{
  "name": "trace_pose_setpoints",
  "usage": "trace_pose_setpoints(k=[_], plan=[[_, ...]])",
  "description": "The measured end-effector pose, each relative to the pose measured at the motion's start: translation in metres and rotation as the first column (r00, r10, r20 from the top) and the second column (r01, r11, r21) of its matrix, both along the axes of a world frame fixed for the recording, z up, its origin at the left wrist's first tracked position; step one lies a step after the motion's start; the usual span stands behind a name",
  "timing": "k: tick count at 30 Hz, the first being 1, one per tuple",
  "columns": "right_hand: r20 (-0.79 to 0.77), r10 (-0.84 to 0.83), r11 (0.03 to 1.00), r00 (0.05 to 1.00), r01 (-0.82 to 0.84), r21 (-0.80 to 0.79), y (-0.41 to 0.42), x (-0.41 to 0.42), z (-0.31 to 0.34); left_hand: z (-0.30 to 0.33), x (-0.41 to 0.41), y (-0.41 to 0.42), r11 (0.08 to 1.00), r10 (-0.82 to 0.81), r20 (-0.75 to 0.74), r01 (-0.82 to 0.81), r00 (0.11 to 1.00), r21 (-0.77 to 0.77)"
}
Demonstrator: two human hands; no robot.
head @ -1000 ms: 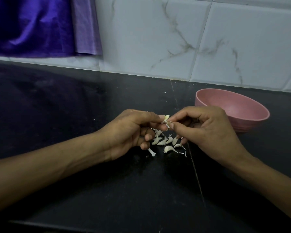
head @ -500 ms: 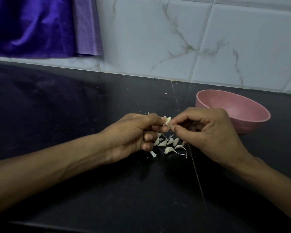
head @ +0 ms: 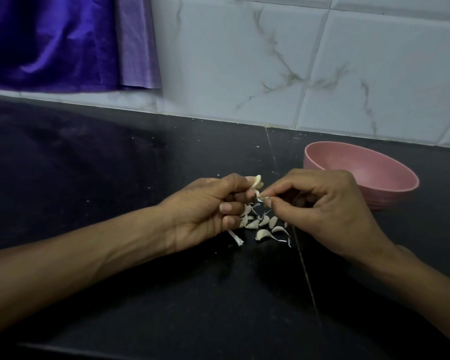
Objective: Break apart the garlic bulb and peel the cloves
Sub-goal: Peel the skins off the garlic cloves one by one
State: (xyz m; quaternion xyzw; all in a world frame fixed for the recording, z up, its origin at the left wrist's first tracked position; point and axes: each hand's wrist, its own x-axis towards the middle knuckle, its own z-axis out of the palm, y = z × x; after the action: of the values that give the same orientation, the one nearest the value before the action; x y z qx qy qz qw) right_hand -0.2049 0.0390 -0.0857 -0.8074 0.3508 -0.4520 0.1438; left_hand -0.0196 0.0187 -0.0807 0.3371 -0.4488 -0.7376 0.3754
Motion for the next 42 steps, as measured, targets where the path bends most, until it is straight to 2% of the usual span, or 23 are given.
trace_pose_setpoints(k=[3,8,14,21,26,30,35,42], plan=[[-0.016,-0.013,1.000,1.000,0.013,-0.006,0.000,0.000,0.001,0.001,0.003,-0.004,0.999,0.029,-0.022,-0.029,0.999,-0.014],[-0.021,-0.112,0.994,0.994,0.112,0.016,-0.004,-0.004,0.002,-0.005,0.004,-0.006,0.995,-0.002,0.046,0.006,0.999,-0.104],[0.005,-0.195,0.980,0.981,0.194,0.053,-0.004,-0.006,0.004,-0.007,0.005,-0.006,0.988,0.056,0.036,-0.050,0.998,-0.147],[0.017,-0.258,0.963,0.966,0.256,0.083,0.000,-0.003,0.008,-0.009,0.005,-0.005,0.966,0.088,0.097,-0.061,0.991,-0.250],[0.046,-0.174,0.967,0.984,0.161,0.198,-0.002,-0.004,0.008,-0.009,0.005,-0.003,0.928,0.147,0.138,-0.088,0.979,-0.363],[0.099,-0.117,0.961,0.988,0.087,0.263,-0.002,-0.004,0.009,-0.009,0.006,0.000,0.851,0.226,0.244,-0.070,0.943,-0.520],[0.100,-0.087,0.965,0.991,0.059,0.254,-0.002,-0.003,0.009,-0.009,0.006,0.001,0.784,0.288,0.272,-0.063,0.918,-0.617],[0.080,-0.102,0.976,0.992,0.084,0.201,-0.001,-0.001,0.004,-0.011,0.006,0.002,0.754,0.317,0.271,-0.068,0.909,-0.654]])
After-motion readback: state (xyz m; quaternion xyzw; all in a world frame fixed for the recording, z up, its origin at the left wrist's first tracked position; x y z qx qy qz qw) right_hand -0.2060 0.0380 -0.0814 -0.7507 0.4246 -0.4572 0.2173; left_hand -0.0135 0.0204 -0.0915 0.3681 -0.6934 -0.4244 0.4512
